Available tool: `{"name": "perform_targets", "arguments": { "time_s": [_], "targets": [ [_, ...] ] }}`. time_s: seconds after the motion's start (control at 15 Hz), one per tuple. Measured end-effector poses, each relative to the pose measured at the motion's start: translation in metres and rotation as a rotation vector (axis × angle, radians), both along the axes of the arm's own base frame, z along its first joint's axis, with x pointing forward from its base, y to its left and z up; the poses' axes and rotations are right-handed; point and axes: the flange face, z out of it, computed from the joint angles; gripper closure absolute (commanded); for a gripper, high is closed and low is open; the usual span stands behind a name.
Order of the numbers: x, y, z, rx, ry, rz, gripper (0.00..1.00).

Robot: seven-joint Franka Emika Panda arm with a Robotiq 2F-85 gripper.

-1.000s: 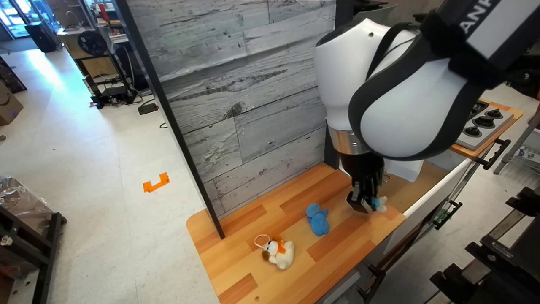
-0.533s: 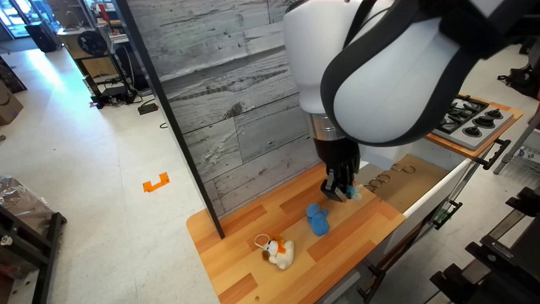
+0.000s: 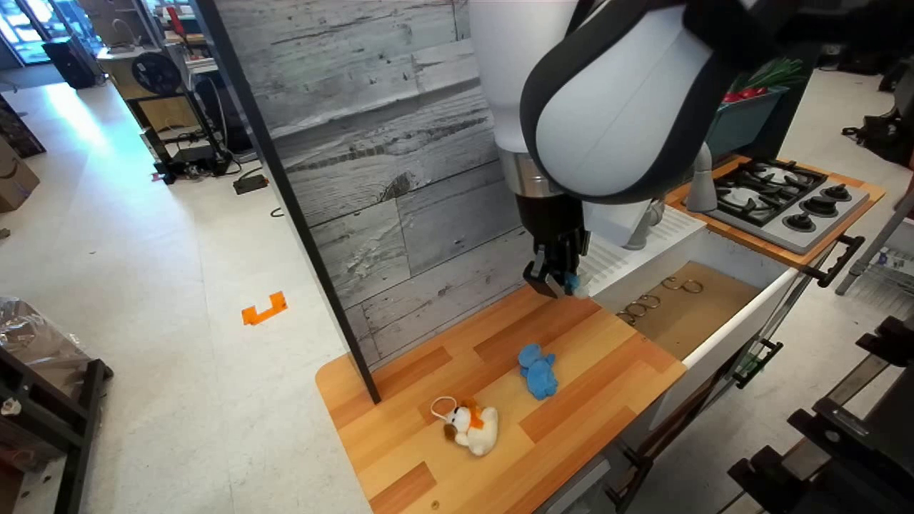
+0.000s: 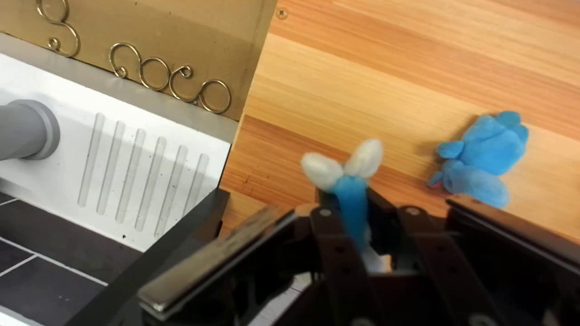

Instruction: Pick the blue object and move it slightly up on the counter

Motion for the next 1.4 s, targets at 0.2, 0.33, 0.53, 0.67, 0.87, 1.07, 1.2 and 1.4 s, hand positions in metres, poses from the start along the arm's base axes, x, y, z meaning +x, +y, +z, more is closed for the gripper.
{"name": "perform_targets", "arguments": {
  "time_s": [0.2,0.33,0.53,0.67,0.87,1.07,1.2,1.4],
  "targets": [
    [0.002,-0.004,-0.010,-0.015,0.001,0.008,0.97],
    [0.002,-0.008,-0.019,-0.032,0.002,0.023,0.97],
    [0.003,-0.015,-0.032,-0.061,0.004,0.047,0.97],
    [0.004,-0.019,-0.039,-0.076,0.006,0.060,0.97],
    [0.004,-0.024,-0.048,-0.093,0.009,0.072,0.62],
    [0.004,-0.028,-0.059,-0.103,0.014,0.076,0.47],
    [0.005,-0.029,-0.063,-0.109,0.014,0.080,0.32],
    [0.005,-0.029,-0.066,-0.111,0.015,0.082,0.11]
  ]
}}
